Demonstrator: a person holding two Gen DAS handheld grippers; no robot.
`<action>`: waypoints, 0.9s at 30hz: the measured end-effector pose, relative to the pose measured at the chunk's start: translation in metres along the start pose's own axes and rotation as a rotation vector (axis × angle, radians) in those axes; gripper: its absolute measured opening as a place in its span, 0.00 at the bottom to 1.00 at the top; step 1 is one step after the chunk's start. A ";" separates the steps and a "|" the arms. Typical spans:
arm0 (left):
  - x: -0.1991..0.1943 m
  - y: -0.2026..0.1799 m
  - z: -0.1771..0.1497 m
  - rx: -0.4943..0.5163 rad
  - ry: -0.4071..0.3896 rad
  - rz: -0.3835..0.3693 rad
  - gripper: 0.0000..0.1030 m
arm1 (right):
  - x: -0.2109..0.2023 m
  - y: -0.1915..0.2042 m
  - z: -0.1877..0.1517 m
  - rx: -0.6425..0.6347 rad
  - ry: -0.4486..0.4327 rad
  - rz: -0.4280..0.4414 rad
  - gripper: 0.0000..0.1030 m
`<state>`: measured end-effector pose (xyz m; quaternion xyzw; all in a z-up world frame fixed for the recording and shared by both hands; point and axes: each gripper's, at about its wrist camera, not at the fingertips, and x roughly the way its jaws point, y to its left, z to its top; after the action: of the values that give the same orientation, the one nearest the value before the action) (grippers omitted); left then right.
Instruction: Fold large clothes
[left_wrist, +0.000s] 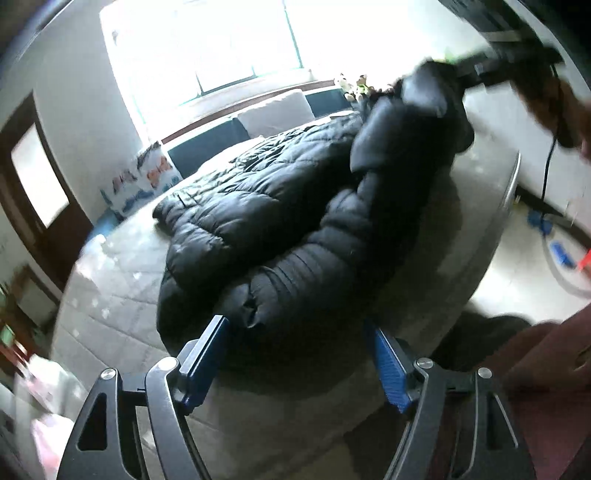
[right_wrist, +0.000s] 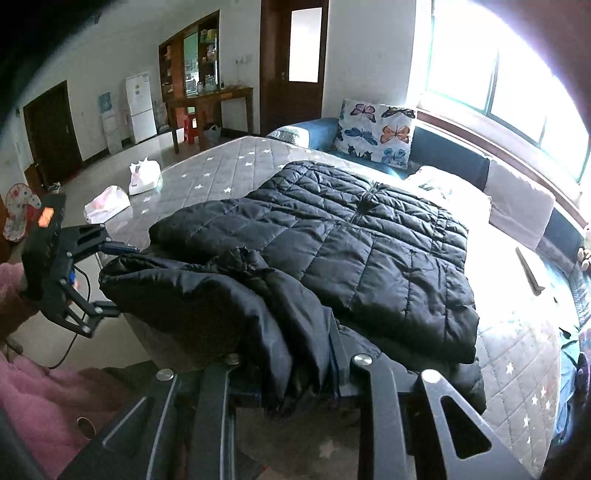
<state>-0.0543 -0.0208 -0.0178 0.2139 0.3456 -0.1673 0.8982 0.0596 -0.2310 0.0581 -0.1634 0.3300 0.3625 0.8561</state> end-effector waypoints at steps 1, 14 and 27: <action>0.002 -0.002 0.000 0.022 -0.002 0.017 0.77 | 0.000 0.000 0.001 0.003 -0.001 -0.003 0.25; -0.008 -0.002 -0.004 0.012 -0.126 0.080 0.42 | -0.014 0.005 -0.007 0.044 -0.066 -0.030 0.22; -0.021 0.046 0.034 -0.156 -0.149 -0.005 0.42 | -0.018 -0.014 0.033 0.029 -0.172 -0.047 0.20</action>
<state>-0.0297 0.0042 0.0319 0.1297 0.2904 -0.1575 0.9349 0.0755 -0.2326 0.0952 -0.1267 0.2564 0.3501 0.8920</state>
